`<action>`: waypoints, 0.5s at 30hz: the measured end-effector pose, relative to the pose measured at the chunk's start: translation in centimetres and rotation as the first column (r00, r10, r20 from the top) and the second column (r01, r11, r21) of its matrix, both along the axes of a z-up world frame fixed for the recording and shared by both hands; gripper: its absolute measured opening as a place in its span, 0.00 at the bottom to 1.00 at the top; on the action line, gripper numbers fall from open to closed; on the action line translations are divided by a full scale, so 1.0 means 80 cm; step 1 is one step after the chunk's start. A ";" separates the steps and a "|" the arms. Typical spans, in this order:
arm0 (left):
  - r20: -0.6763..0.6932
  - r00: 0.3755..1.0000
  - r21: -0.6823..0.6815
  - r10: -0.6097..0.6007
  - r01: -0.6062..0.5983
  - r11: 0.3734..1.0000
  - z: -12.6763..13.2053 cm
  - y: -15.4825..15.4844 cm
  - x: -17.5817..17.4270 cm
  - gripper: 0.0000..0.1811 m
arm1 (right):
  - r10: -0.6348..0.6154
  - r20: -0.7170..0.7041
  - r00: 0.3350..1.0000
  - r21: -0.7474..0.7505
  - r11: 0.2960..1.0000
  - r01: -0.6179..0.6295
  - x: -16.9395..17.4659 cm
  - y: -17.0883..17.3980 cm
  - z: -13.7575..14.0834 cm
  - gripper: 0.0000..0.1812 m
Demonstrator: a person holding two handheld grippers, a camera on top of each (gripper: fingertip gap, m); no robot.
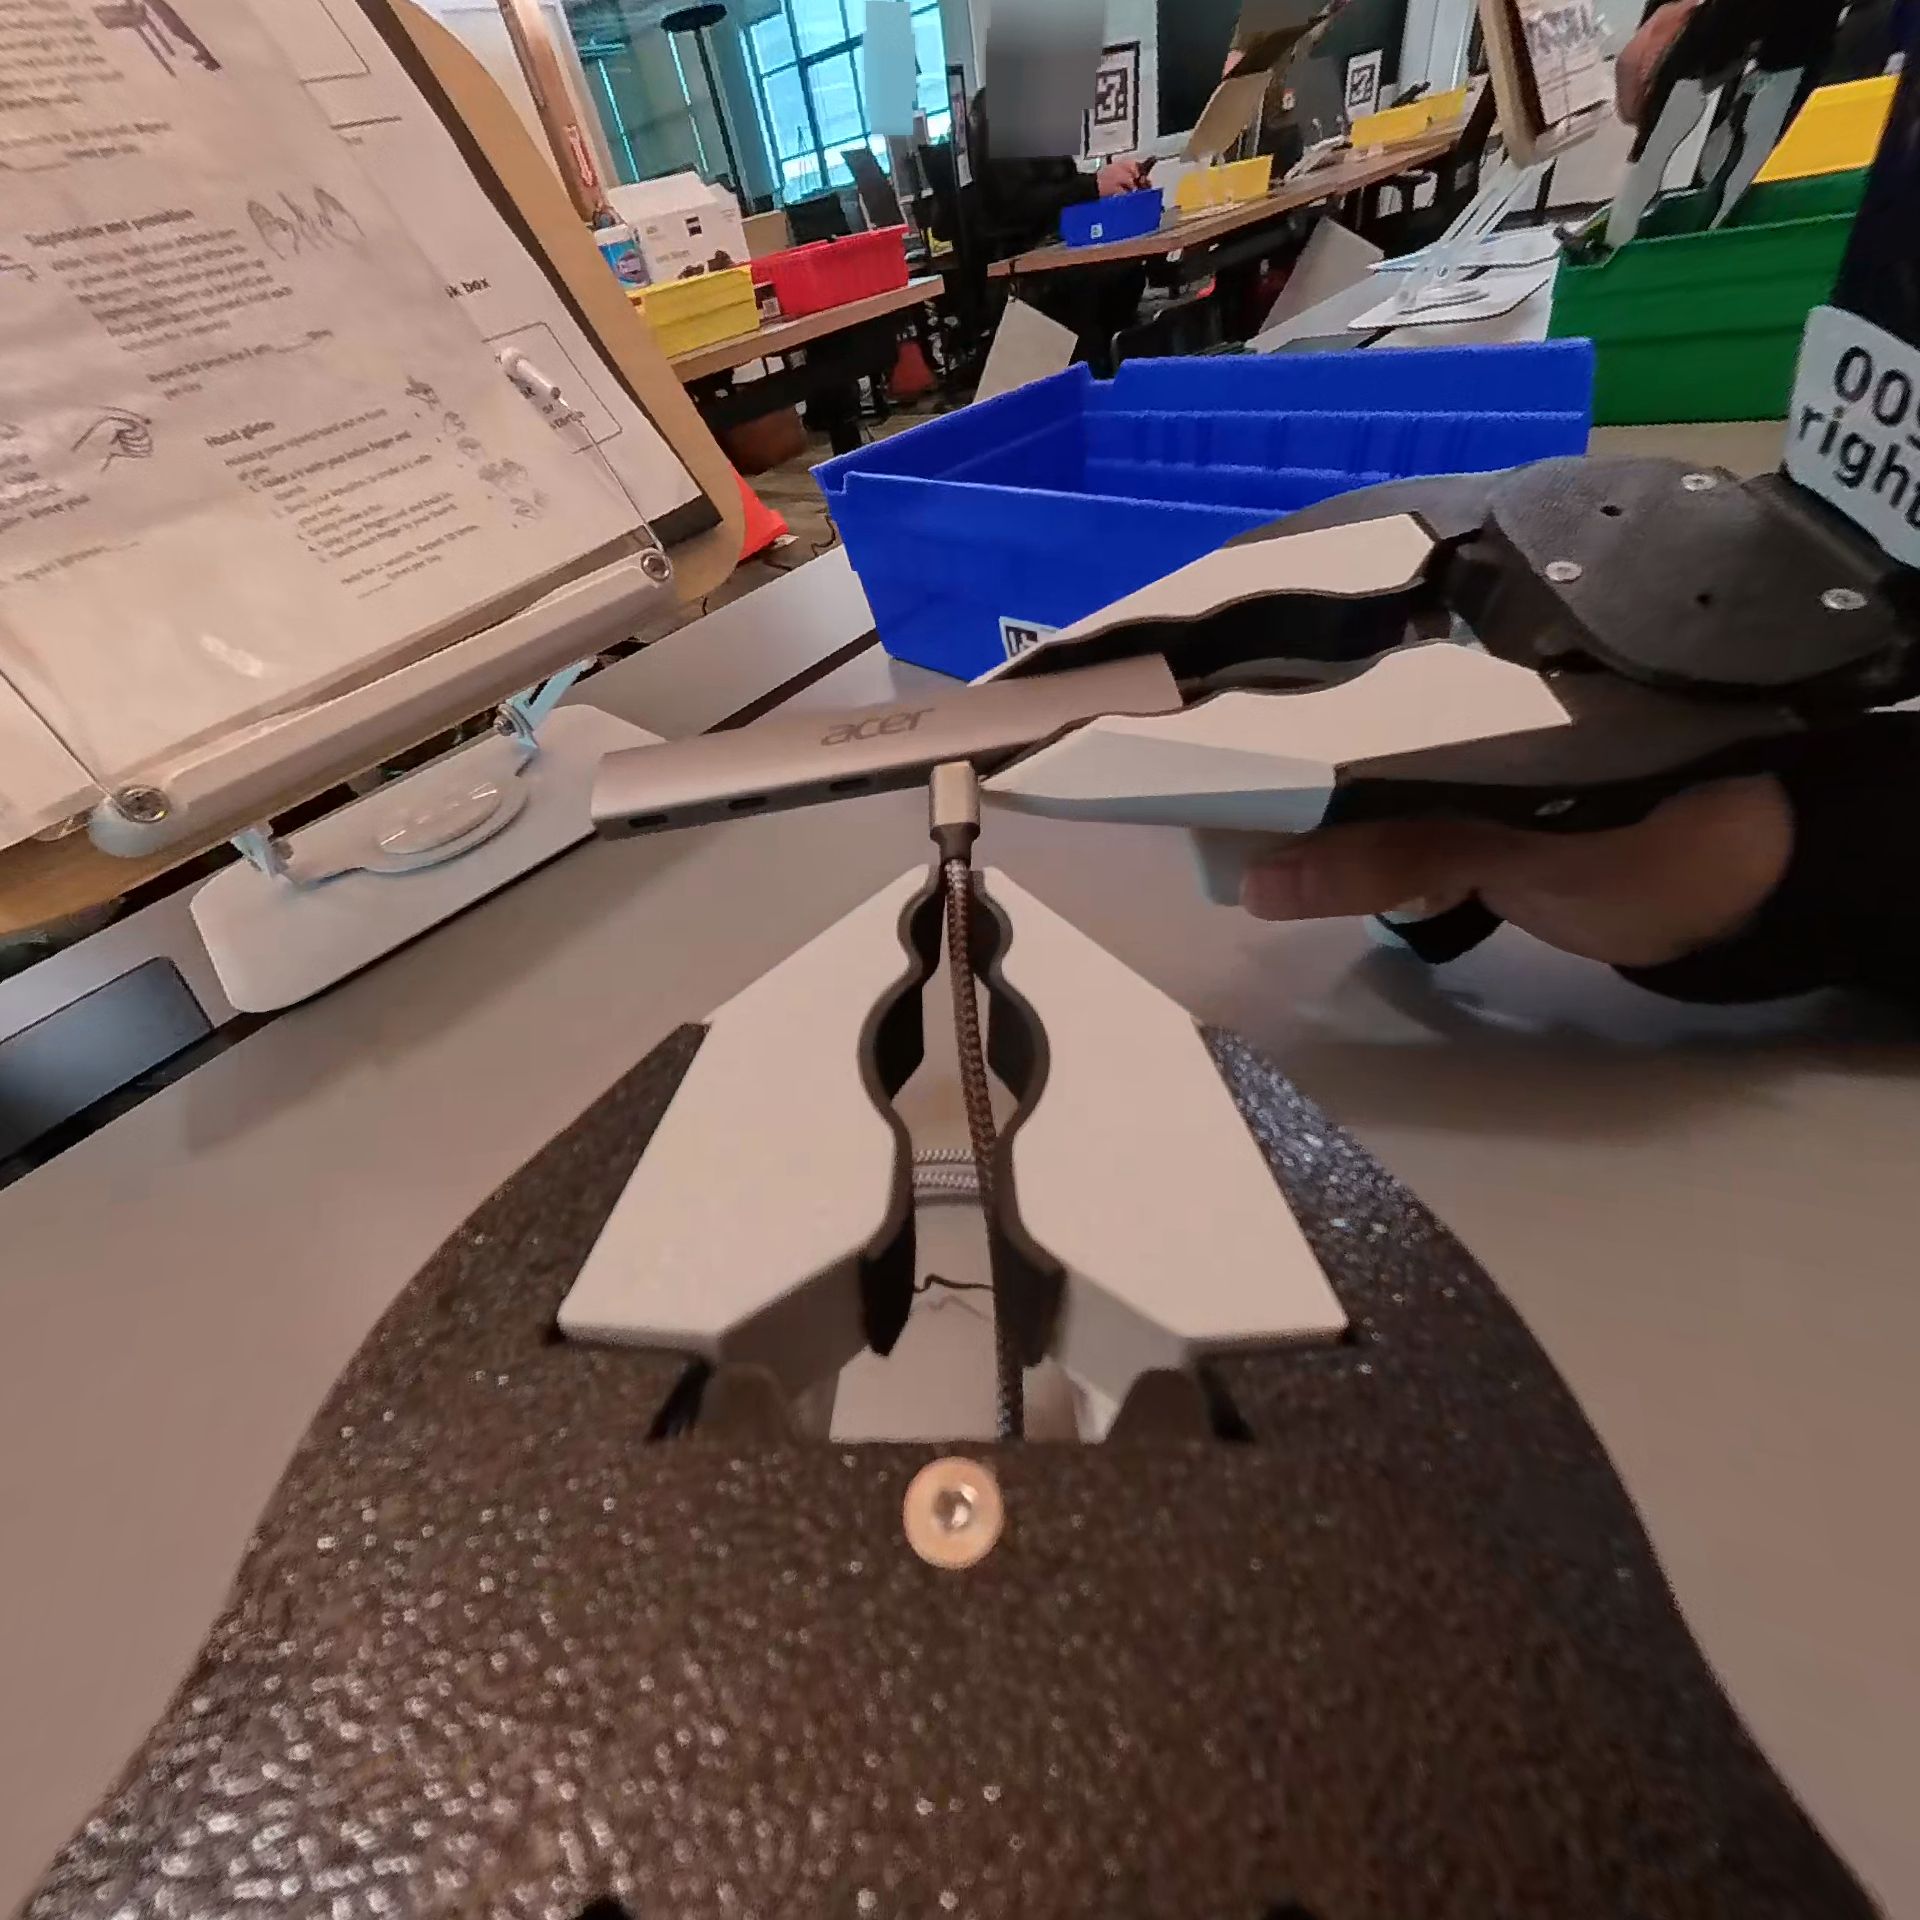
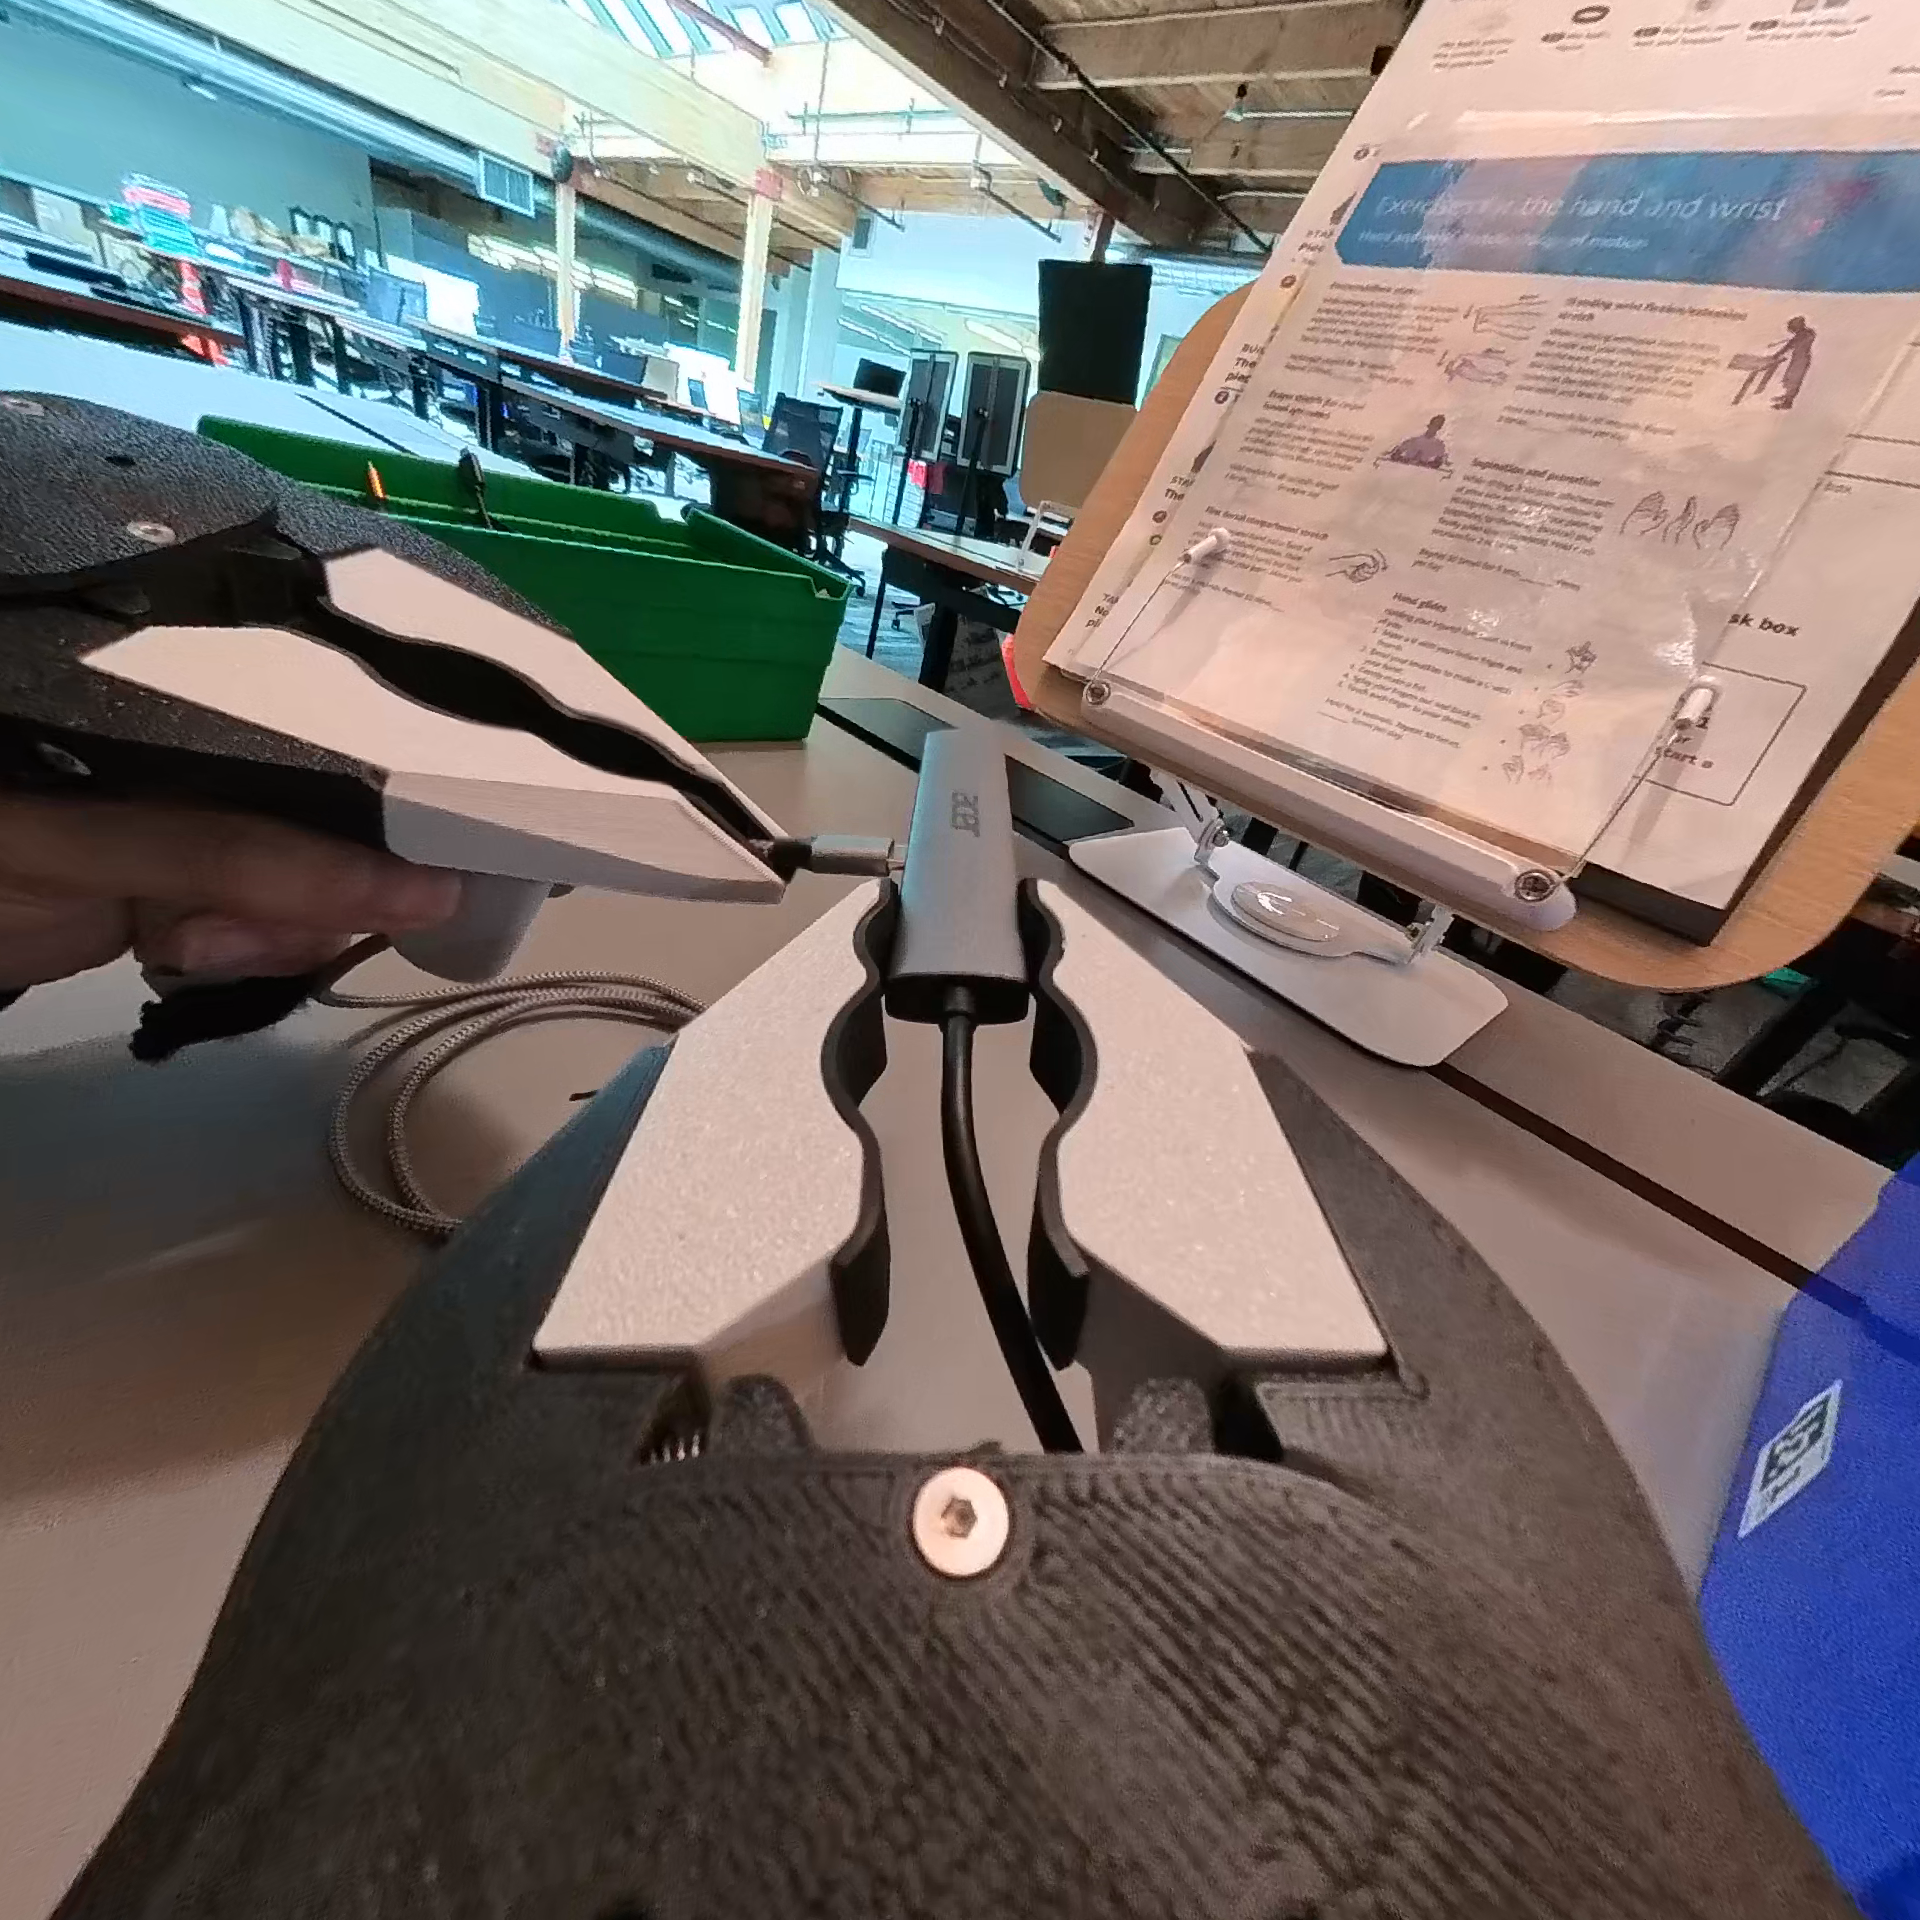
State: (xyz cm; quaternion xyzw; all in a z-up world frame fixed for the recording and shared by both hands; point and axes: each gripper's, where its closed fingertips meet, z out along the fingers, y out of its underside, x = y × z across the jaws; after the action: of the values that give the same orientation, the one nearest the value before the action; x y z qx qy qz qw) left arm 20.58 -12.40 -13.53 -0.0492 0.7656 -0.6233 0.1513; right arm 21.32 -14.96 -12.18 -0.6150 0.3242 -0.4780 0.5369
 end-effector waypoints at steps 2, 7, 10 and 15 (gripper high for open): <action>0.001 1.000 0.004 0.009 -0.009 1.000 -0.002 0.000 0.001 0.01 | 0.003 -0.003 1.000 0.007 1.000 -0.003 0.000 0.000 -0.001 0.12; -0.018 1.000 -0.006 0.019 -0.019 1.000 -0.003 -0.003 0.000 0.03 | 0.017 0.009 1.000 0.020 1.000 -0.017 -0.003 0.015 0.002 0.12; -0.005 1.000 -0.040 0.027 -0.028 0.999 0.006 -0.001 0.001 0.03 | 0.018 0.017 1.000 0.057 0.998 -0.019 -0.003 0.017 0.008 0.12; -0.017 1.000 -0.080 0.018 -0.019 0.997 0.011 -0.003 -0.003 0.05 | 0.022 0.015 1.000 0.110 0.994 -0.024 -0.003 0.015 0.008 0.12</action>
State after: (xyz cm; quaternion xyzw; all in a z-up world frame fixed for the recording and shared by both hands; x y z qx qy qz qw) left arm 20.31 -12.62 -12.68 -0.0672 0.7409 -0.6515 0.1487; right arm 21.06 -13.76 -11.51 -0.5847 0.3392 -0.4575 0.5777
